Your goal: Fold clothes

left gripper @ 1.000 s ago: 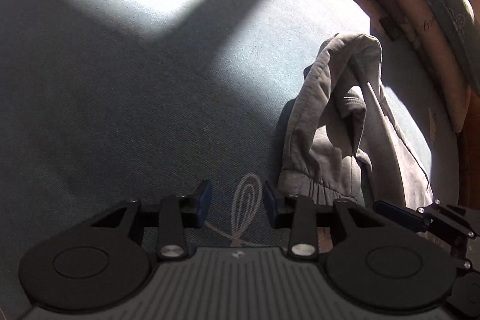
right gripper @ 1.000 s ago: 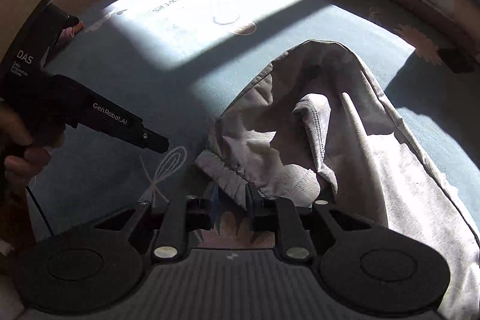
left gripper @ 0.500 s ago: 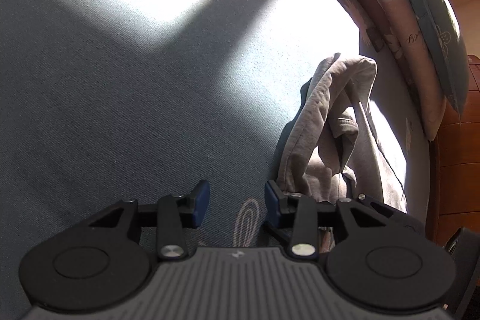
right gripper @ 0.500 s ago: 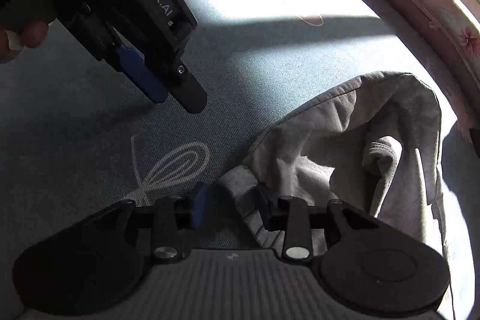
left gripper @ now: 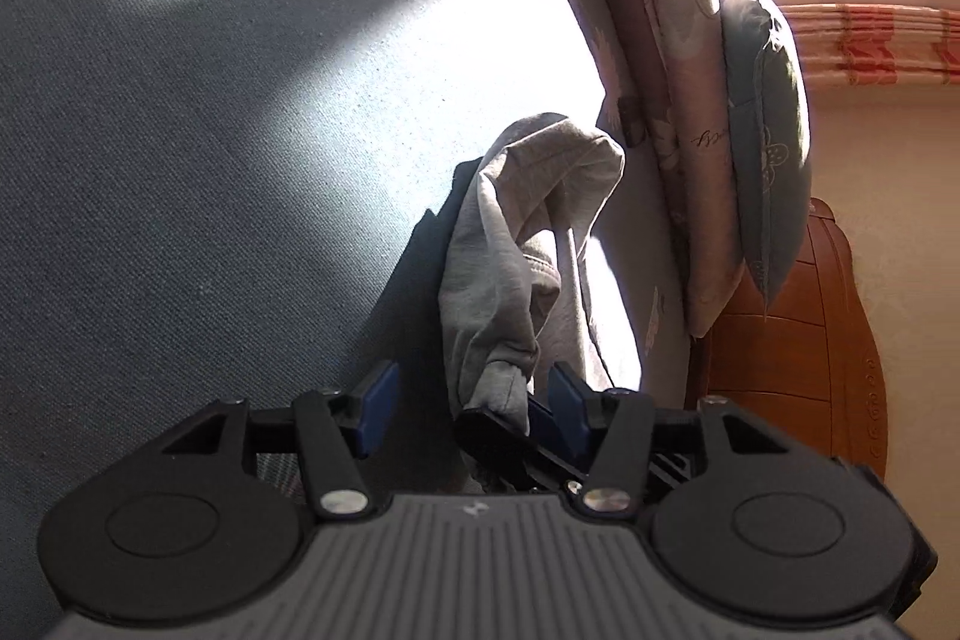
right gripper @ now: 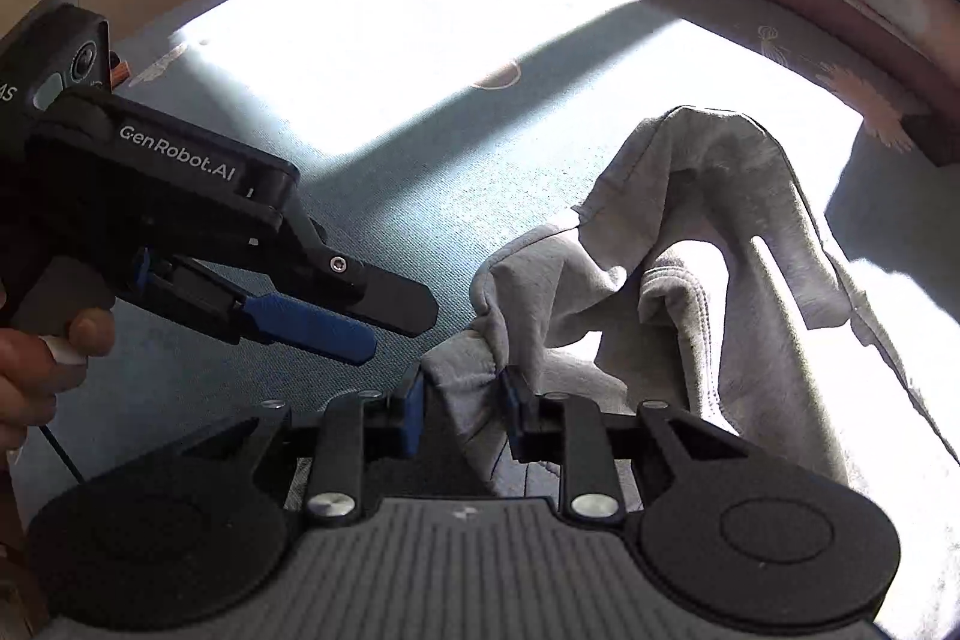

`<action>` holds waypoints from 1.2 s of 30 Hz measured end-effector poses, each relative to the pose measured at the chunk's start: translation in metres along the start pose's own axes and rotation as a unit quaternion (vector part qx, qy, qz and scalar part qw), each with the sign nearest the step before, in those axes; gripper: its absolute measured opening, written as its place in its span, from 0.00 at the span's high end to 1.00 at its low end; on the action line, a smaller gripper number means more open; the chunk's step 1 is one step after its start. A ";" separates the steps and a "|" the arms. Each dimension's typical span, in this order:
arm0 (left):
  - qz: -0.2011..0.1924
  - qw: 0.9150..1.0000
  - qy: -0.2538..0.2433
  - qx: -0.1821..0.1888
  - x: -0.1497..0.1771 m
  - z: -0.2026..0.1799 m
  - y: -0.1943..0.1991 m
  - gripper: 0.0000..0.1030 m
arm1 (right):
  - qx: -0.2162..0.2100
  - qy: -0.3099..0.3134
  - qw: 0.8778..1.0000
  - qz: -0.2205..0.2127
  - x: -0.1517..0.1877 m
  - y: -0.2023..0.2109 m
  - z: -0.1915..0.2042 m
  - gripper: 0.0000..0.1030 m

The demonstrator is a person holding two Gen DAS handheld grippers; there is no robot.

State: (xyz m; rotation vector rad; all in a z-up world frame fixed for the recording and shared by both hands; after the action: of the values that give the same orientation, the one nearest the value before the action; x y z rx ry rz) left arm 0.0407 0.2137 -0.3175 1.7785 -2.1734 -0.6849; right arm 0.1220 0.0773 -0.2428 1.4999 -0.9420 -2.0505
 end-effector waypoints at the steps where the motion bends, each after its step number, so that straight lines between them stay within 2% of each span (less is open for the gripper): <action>1: 0.000 1.000 0.008 0.018 0.003 -0.003 -0.005 0.43 | -0.013 -0.023 1.000 -0.005 -0.002 0.002 -0.004 0.70; 4: 0.008 0.999 0.005 0.037 0.014 -0.010 -0.020 0.42 | -0.032 -0.059 0.998 -0.007 -0.004 0.005 -0.006 0.66; 9: 0.011 1.000 -0.017 0.022 0.026 -0.009 -0.034 0.41 | -0.030 -0.071 0.997 0.004 0.012 0.020 -0.013 0.66; 13: -0.003 0.999 -0.050 -0.008 0.032 -0.006 -0.034 0.41 | -0.014 -0.076 0.997 0.013 0.027 0.038 -0.021 0.66; 16: -0.006 0.994 -0.094 -0.051 0.037 -0.005 -0.032 0.45 | -0.005 -0.078 0.997 0.020 0.036 0.046 -0.027 0.66; 18: -0.005 0.988 -0.130 -0.078 0.041 -0.008 -0.032 0.63 | 0.000 -0.074 0.997 0.022 0.040 0.049 -0.031 0.66; 19: -0.003 0.985 -0.147 -0.089 0.042 -0.010 -0.032 0.78 | 0.004 -0.071 0.997 0.021 0.041 0.051 -0.033 0.66; 20: -0.001 0.982 -0.161 -0.102 0.044 -0.012 -0.033 0.86 | 0.008 -0.069 0.997 0.020 0.042 0.053 -0.033 0.66; 21: -0.005 0.977 -0.174 -0.119 0.045 -0.014 -0.031 0.87 | 0.012 -0.066 0.998 0.019 0.043 0.055 -0.034 0.66; 23: -0.017 0.975 -0.181 -0.130 0.042 -0.020 -0.025 0.89 | 0.020 -0.065 0.998 0.017 0.043 0.059 -0.037 0.66; 26: -0.046 0.969 -0.198 -0.142 0.029 -0.034 -0.009 0.89 | 0.028 -0.066 0.997 0.007 0.042 0.071 -0.042 0.66; 29: -0.073 0.964 -0.211 -0.146 0.003 -0.045 0.009 0.89 | 0.037 -0.066 0.997 0.003 0.042 0.080 -0.048 0.66; 34: -0.098 0.950 -0.240 -0.175 -0.049 -0.059 0.029 0.89 | 0.052 -0.072 0.996 0.000 0.046 0.093 -0.060 0.66; 36: -0.109 0.937 -0.262 -0.202 -0.069 -0.065 0.035 0.89 | 0.059 -0.075 0.995 -0.001 0.047 0.096 -0.063 0.66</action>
State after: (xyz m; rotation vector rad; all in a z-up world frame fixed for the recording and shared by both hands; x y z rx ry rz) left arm 0.0571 0.2723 -0.2367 1.7588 -1.9166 -1.6900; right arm 0.1619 -0.0370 -0.2148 1.4205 -1.1381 -2.1667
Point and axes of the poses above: each gripper's, at about its wrist camera, not at the fingertips, and y roughly against the way its jaws point, z to its left, x to its underside, the point moved 4 cm from there along -y, roughly the way its jaws point, and after that the axes turned 8 degrees about -z, right-handed, at the moved point
